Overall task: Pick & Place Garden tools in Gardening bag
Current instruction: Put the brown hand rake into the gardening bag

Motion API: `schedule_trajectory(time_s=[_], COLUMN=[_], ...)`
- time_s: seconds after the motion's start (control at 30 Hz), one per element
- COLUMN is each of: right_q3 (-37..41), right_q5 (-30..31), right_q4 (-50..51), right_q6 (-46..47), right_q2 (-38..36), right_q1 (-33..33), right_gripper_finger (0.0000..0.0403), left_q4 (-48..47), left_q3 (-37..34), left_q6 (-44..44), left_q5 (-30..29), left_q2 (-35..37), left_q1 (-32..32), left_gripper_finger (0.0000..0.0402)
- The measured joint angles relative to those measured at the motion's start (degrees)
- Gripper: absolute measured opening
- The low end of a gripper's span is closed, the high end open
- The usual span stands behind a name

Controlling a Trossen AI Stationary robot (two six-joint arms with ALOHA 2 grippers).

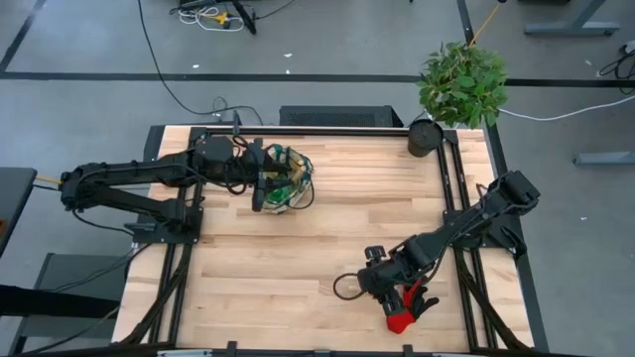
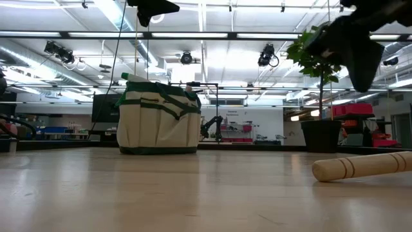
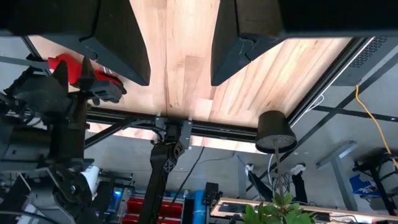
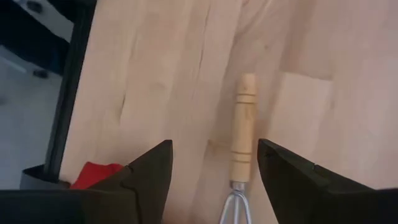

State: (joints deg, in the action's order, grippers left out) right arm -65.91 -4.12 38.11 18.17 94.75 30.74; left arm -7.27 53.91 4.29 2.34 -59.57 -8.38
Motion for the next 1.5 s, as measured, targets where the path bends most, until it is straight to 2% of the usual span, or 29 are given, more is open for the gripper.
schedule_trajectory(time_s=[0.37, 0.83, 1.27, 1.5], right_q3=[0.00, 0.00, 0.02, 0.02], right_q5=[0.55, 2.14, 3.22, 3.17], right_q4=[0.11, 1.05, 1.82, 1.72], right_q6=[0.48, 0.22, -0.69, -2.16], right_q2=[7.25, 11.75, 11.88, 12.93], right_q1=[0.78, 0.76, 0.76, 0.76], right_gripper_finger=[0.0236, 0.0233, 0.0160, 0.0134], left_q4=[0.00, -0.02, -0.04, -0.04], left_q3=[0.00, 0.00, 0.00, 0.00], left_q6=[0.00, 0.00, -0.18, -0.17], left_q5=[0.32, 0.32, 0.30, 0.31], left_q2=[0.00, 0.00, 0.00, 0.00], left_q1=[0.00, 0.00, 0.00, 0.00], left_gripper_finger=[0.0177, 0.0177, 0.0177, 0.0177])
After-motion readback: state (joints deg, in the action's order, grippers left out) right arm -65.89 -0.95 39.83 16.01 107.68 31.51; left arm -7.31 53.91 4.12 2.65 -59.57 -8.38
